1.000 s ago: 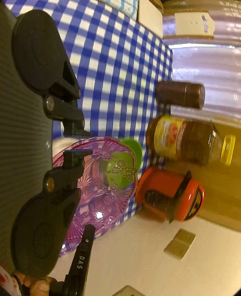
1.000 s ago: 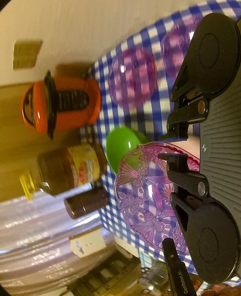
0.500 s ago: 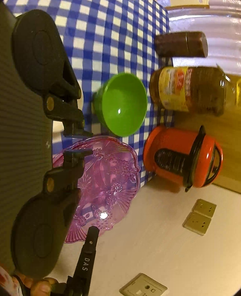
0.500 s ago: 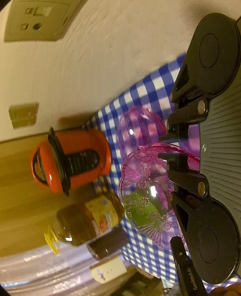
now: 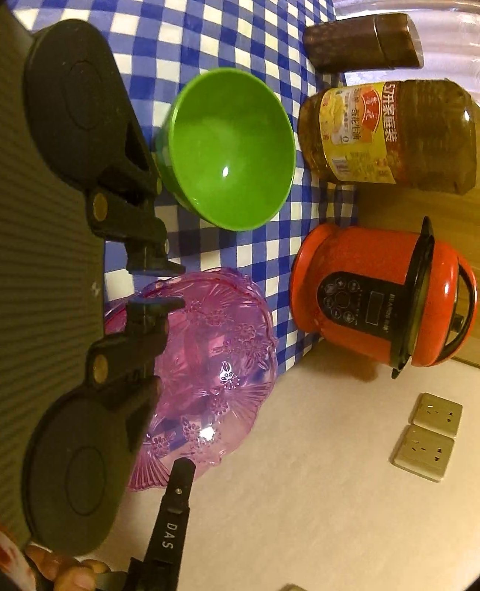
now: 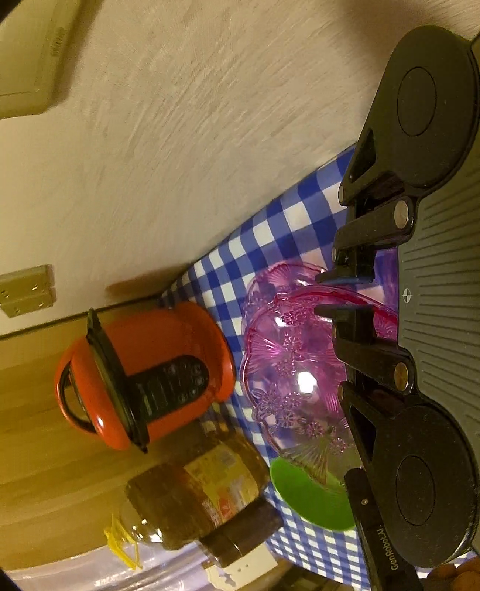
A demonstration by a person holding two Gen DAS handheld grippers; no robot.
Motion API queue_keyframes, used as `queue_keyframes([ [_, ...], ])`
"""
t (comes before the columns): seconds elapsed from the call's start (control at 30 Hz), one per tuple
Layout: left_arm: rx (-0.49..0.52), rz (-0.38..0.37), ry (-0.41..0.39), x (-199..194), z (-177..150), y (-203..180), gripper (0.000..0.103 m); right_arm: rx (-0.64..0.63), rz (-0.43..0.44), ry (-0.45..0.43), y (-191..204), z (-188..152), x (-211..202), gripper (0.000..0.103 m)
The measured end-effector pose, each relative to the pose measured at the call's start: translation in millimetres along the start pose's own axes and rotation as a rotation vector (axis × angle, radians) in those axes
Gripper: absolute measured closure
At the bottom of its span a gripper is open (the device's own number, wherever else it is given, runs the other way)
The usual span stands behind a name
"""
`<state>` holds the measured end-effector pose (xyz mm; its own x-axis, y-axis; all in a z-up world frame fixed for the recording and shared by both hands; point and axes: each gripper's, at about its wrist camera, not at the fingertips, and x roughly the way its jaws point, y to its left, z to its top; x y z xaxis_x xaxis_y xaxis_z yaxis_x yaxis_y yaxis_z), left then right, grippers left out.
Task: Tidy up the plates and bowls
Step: 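Lift the pink plate with both tools and carry it toward the other pink plates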
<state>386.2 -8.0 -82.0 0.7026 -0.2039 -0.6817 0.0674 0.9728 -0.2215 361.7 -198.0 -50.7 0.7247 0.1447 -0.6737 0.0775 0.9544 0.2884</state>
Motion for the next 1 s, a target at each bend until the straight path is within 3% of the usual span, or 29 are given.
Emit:
queue_keyframes([
  [0.47,0.024,0.037,-0.004,59.9,13.0,-4.0,0.091,-0.115,0.0,-0.032,-6.0,20.9,65.2,0.093],
  [1.0,0.112,0.084,-0.004,86.1,5.1,-15.2,0.088,-0.164,-0.005,-0.039,-12.4,26.2,99.5,0.092],
])
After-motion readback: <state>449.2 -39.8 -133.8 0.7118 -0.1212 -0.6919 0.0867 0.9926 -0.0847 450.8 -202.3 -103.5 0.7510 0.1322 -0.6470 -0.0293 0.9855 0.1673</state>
